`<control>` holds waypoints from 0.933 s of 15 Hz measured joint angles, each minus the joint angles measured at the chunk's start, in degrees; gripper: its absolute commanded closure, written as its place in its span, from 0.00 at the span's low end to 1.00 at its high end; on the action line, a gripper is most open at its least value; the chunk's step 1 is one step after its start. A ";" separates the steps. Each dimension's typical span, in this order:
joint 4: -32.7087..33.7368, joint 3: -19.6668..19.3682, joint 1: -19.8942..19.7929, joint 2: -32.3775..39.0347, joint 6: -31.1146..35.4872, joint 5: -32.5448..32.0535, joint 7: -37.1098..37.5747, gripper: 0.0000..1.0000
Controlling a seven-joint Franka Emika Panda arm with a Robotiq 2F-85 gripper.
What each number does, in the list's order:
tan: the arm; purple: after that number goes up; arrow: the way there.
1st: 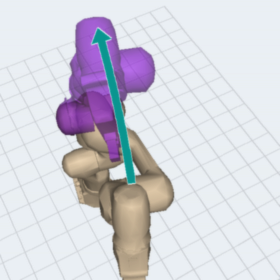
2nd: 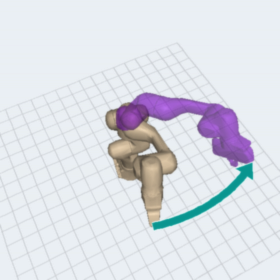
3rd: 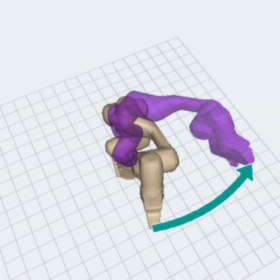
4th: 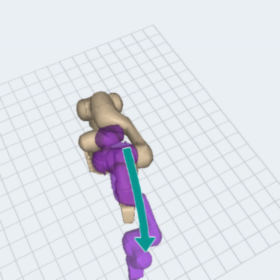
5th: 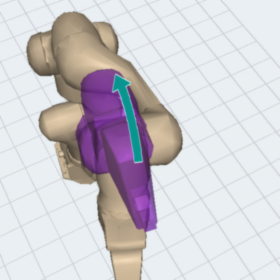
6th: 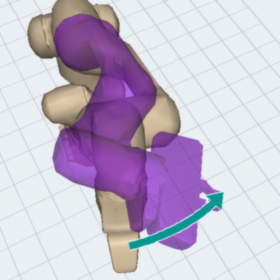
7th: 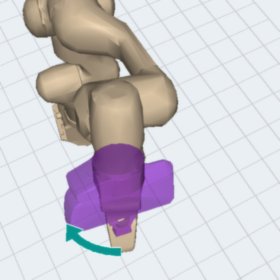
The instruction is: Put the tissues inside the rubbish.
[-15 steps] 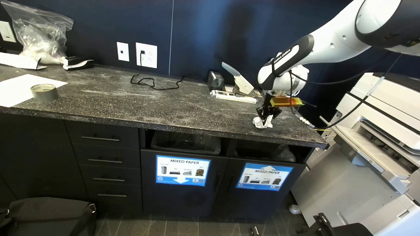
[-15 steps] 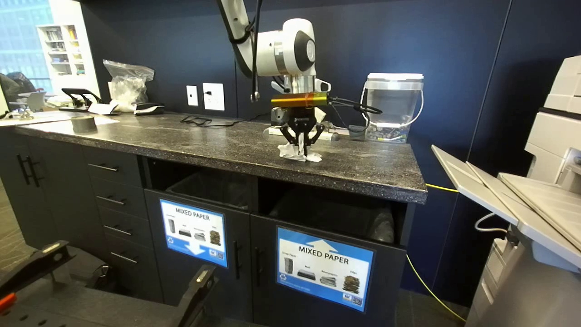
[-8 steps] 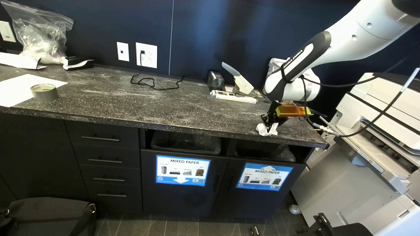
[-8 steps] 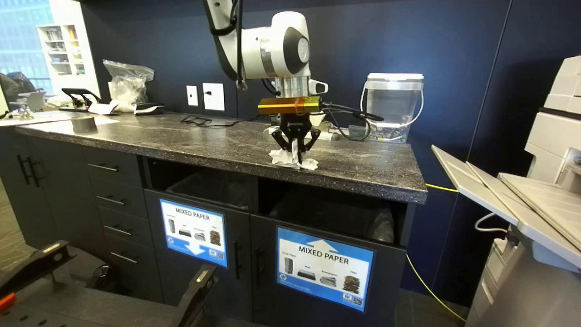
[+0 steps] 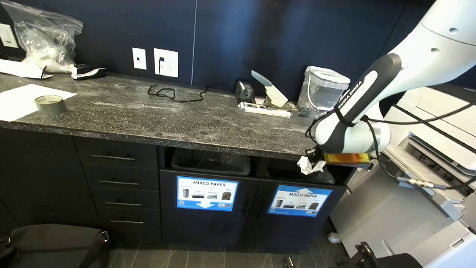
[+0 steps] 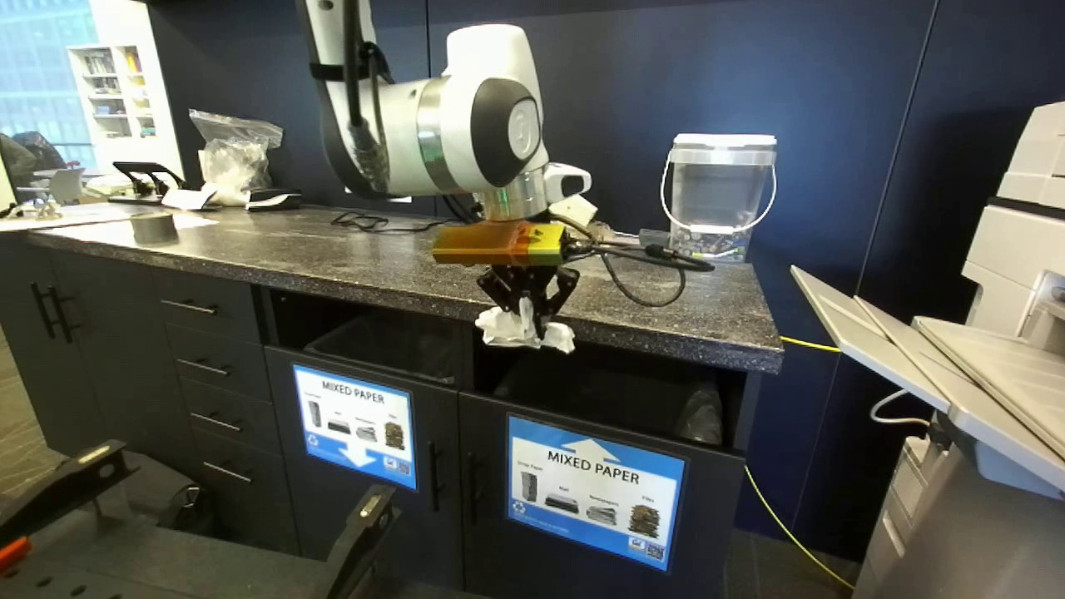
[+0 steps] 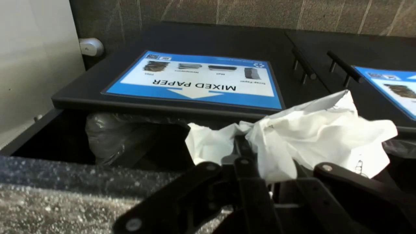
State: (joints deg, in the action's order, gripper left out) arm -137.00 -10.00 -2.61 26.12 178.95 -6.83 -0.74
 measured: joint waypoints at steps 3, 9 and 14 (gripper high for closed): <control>-7.98 -0.42 0.22 0.39 12.31 0.28 -0.06 0.89; -10.95 4.62 -3.09 8.83 36.10 0.36 -0.17 0.89; -4.33 5.55 -3.39 20.21 45.26 1.10 -0.21 0.89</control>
State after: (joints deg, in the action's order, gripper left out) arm -141.33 -4.45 -6.00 46.34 224.21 -5.73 -0.94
